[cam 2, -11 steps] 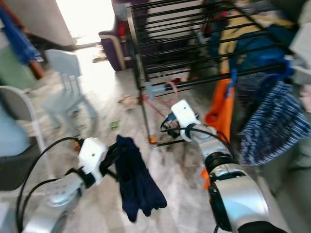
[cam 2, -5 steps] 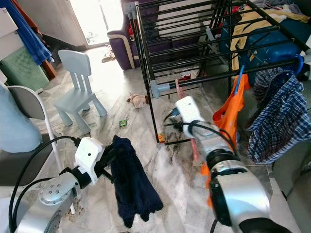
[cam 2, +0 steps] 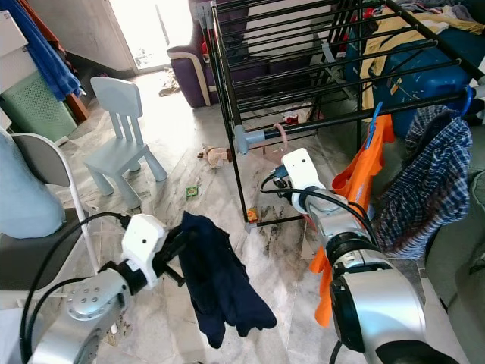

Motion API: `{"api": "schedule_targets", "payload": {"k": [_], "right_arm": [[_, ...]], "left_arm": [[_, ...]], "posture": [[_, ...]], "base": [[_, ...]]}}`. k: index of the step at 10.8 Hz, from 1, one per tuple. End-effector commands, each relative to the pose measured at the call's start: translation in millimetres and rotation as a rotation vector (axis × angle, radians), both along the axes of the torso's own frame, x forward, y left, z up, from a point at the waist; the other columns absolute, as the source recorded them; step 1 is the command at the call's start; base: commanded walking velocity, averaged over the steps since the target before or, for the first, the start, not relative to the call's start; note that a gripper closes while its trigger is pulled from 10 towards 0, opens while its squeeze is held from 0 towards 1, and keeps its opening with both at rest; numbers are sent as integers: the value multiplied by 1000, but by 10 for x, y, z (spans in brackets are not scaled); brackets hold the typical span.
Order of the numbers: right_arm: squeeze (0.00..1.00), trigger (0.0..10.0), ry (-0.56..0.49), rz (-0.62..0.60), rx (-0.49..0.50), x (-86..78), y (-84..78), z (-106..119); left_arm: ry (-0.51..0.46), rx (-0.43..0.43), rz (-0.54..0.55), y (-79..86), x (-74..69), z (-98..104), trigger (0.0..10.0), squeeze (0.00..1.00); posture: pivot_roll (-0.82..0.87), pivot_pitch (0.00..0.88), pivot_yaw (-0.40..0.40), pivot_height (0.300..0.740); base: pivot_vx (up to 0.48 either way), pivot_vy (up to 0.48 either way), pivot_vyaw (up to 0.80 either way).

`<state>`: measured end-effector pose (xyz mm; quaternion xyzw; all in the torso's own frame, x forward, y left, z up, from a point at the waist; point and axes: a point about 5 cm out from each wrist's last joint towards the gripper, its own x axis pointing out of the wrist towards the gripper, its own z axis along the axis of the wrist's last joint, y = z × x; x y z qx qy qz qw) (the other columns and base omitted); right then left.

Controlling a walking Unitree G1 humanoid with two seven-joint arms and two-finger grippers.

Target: Hang hanger

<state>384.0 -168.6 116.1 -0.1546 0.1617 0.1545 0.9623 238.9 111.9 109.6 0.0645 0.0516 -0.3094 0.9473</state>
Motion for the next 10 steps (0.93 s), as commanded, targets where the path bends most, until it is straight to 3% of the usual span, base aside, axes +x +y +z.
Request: {"api": "schedule_targets", "payload": {"k": [1, 10], "right_arm": [[0, 196, 11, 0, 11, -9, 15, -24], [0, 0, 15, 3, 11, -12, -8, -24]], "left_arm": [[-26, -3, 3, 5, 19, 64, 10000, 0], [-31, -8, 7, -45, 58, 44, 10000, 0]], "posture": [[30, 6, 151, 740], [14, 0, 135, 740]], "base": [[0, 0, 0], [0, 0, 0]]}}
